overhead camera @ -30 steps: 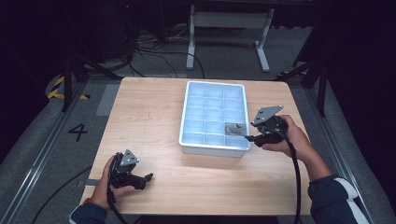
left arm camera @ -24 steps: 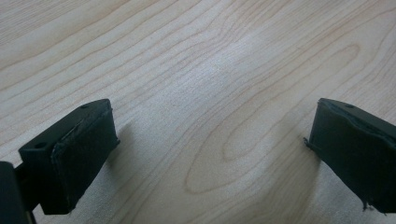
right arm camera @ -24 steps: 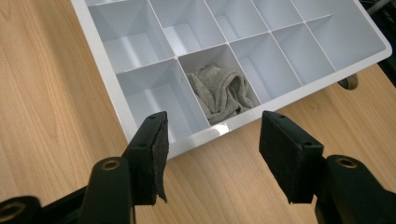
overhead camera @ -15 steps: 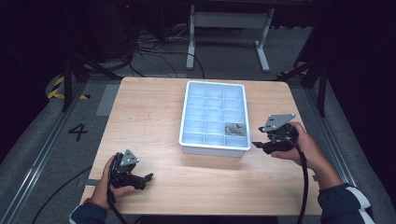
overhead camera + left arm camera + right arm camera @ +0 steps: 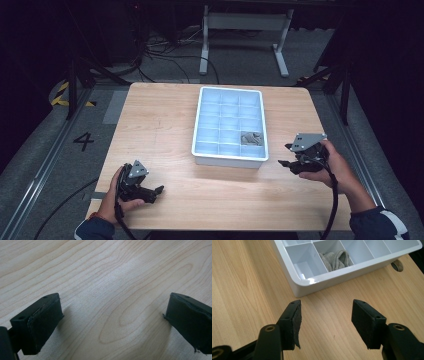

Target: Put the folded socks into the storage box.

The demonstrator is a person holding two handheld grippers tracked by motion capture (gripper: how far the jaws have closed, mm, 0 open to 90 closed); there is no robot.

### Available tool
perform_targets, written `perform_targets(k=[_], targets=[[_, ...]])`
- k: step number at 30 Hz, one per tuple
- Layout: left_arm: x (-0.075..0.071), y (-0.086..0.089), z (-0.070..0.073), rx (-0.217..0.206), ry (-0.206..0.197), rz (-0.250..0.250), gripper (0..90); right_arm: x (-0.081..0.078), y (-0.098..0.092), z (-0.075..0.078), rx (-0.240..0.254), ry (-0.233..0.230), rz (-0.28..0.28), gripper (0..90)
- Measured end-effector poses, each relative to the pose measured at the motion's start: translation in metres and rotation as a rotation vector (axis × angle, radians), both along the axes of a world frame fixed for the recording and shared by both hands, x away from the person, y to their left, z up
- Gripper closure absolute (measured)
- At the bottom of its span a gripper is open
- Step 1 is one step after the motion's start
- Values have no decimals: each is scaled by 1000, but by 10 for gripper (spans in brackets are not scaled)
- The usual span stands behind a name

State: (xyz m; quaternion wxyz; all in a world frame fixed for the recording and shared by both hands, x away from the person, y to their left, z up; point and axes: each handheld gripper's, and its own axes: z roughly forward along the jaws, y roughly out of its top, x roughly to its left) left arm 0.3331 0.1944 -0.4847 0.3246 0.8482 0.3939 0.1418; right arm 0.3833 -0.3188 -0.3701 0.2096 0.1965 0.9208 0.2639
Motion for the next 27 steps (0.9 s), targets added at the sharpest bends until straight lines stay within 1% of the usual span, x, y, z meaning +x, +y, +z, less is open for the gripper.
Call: perform_targets(k=[1,3,5,7,8,14,16,17,18,19,20,22,23,24,26,27], targets=[[0,0,0,2,-1,0,12,-1,-2,-2,-3,-3,3,420],[0,0,0,1,-1,0,12,-4,-6,-5,-9,1,-8,419],[0,0,0,1,-1,0,12,-6,-10,-9,-14,-5,-15,418],[0,0,0,2,-1,0,12,-7,-11,-11,-14,-1,-18,418],[0,0,0,2,0,0,12,-10,-16,-14,-8,4,-21,419],[0,0,0,0,0,0,12,-16,-25,-23,-8,11,-27,415],[0,0,0,0,0,0,12,-19,-28,-25,-12,-1,-29,412],[0,0,0,0,0,0,12,-19,-28,-25,-12,-1,-29,412],[0,0,0,1,-1,0,12,-22,-31,-29,-6,0,-32,411],[0,0,0,1,-1,0,12,-22,-31,-29,-6,0,-32,411],[0,0,0,1,-1,1,12,-25,-35,-33,-7,-5,-35,410],[0,0,0,0,0,-1,12,-26,-36,-35,-11,-7,-35,410],[0,0,0,2,-1,0,12,-28,-37,-37,-15,-5,-37,411],[0,0,0,1,0,6,12,-31,-41,-40,-10,15,-32,420],[0,0,0,3,0,7,12,-32,-42,-41,-7,17,-26,420],[-1,0,0,1,0,8,12,-34,-45,-42,6,18,-32,417]])
